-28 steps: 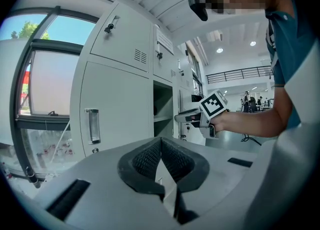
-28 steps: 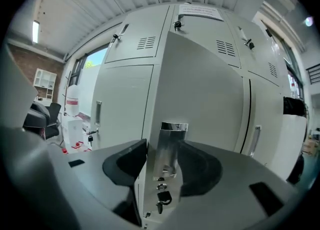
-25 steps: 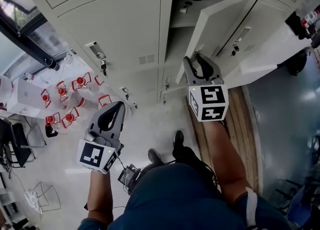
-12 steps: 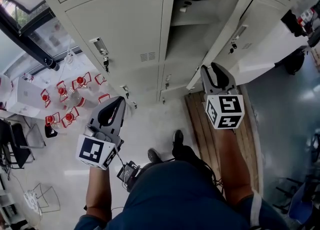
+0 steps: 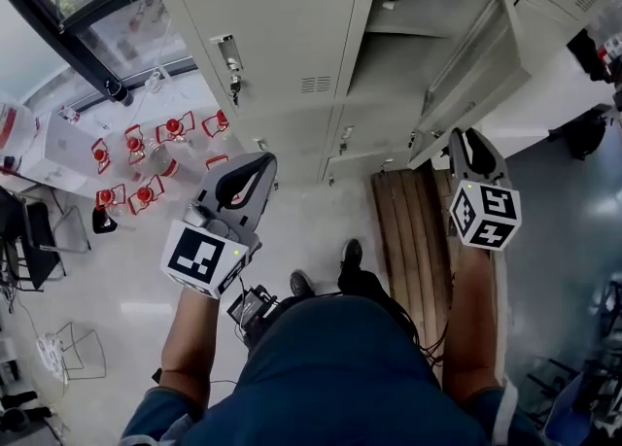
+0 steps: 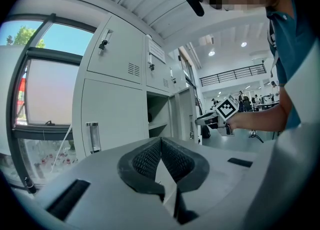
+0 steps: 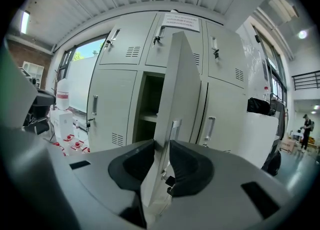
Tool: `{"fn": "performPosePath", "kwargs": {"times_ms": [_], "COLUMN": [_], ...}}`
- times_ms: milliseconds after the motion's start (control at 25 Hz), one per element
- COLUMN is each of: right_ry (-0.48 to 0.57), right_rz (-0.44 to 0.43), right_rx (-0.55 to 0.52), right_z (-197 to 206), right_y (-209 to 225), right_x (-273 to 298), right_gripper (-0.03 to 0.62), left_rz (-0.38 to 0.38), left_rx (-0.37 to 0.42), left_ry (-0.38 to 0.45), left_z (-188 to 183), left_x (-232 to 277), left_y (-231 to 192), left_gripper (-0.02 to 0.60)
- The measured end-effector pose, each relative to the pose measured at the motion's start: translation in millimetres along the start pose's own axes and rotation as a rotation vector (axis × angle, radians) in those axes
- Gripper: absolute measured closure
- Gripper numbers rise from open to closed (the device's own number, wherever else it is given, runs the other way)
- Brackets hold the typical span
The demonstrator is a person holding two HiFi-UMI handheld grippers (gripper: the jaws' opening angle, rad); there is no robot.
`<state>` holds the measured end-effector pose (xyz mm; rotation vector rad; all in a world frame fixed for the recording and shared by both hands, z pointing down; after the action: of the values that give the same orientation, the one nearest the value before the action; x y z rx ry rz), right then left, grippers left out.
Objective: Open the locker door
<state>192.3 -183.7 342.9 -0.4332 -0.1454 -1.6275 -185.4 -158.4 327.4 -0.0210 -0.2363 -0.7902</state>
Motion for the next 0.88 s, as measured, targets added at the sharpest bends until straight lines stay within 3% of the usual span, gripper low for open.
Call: {"fn": "performPosePath", "kwargs": {"times_ms": [440,880], "right_ry": [-0.055,-0.002], "right_rz": [0.139,0.095], "right_rx": [0.021,0.056], "right_z": [19,9], "right_y": [31,27], "right_x": [-25,-62], "right_gripper": [0.5,0.517], "left_rz": [0.0,0.007], "left_rx": [0.024,0.046], "left_ry": [0.025,0.069], "left_z": [2,-8], "left_x": [-30,-47], "left_y": [3,11], "left_gripper": [0.565,0.565]}}
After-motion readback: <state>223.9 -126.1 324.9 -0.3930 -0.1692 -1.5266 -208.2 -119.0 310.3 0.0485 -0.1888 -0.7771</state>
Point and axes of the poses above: the fingertips, and each gripper's own axes: x forward along the fingers, y to its right, z out of its underside, the point moved 9 cm from there along -x, backward along the fingers, and after that the axes turned 6 degrees about -y, right-handed, at the moved point
